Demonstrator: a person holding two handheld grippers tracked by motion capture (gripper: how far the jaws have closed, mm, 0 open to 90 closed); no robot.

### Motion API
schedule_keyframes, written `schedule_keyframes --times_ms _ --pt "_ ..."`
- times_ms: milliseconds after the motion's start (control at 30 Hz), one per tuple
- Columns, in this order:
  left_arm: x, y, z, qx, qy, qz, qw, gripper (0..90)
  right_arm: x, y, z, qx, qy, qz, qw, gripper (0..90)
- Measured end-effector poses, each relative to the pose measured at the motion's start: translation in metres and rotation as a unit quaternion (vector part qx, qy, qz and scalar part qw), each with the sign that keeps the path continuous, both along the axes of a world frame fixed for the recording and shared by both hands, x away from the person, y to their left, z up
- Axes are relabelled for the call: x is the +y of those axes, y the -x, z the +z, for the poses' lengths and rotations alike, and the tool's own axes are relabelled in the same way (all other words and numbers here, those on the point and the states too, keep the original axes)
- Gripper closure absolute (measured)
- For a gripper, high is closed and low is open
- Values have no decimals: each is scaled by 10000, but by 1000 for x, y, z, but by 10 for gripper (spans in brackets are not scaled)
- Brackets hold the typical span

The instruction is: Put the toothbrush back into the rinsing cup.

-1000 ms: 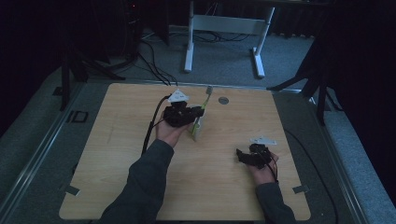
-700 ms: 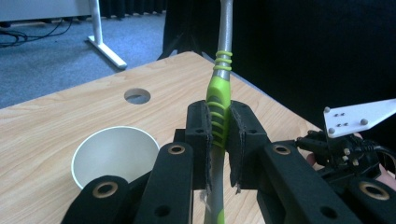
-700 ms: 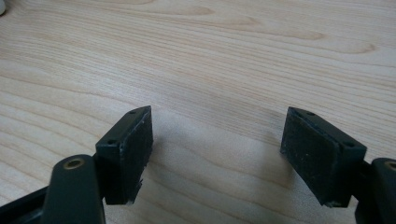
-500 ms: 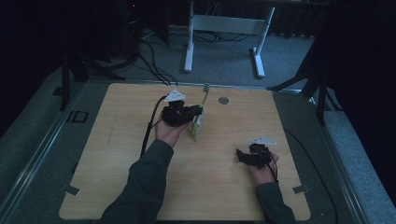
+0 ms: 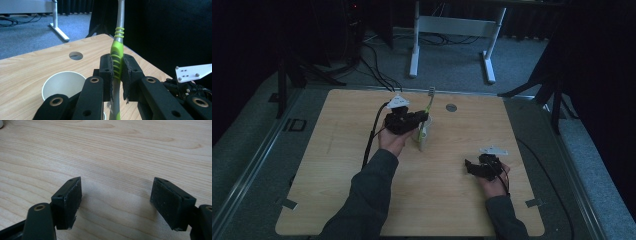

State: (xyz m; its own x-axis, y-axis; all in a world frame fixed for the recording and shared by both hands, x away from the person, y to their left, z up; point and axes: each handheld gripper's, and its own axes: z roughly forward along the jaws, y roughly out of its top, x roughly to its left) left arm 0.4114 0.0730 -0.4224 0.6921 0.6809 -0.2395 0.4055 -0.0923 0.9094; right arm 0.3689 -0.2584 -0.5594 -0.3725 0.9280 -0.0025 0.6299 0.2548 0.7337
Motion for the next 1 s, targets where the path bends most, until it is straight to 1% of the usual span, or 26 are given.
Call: schedule_keyframes --times_ms 133,433,533,767,1000 --pt "0 0 1 -52 70 26 10000 798 0 0 0 0 0 -1 10000 247" --pt "-2 0 0 -194 85 57 9998 797 0 0 0 0 -1 1 10000 247" --pt "-2 0 0 -221 126 66 9997 797 0 0 0 1 -2 -1 10000 247" --pt "-3 0 -1 -375 121 65 9992 798 0 0 0 0 0 -1 10000 247" --pt "-4 -1 -2 -419 204 109 9989 797 0 0 0 -1 -2 0 10000 247"
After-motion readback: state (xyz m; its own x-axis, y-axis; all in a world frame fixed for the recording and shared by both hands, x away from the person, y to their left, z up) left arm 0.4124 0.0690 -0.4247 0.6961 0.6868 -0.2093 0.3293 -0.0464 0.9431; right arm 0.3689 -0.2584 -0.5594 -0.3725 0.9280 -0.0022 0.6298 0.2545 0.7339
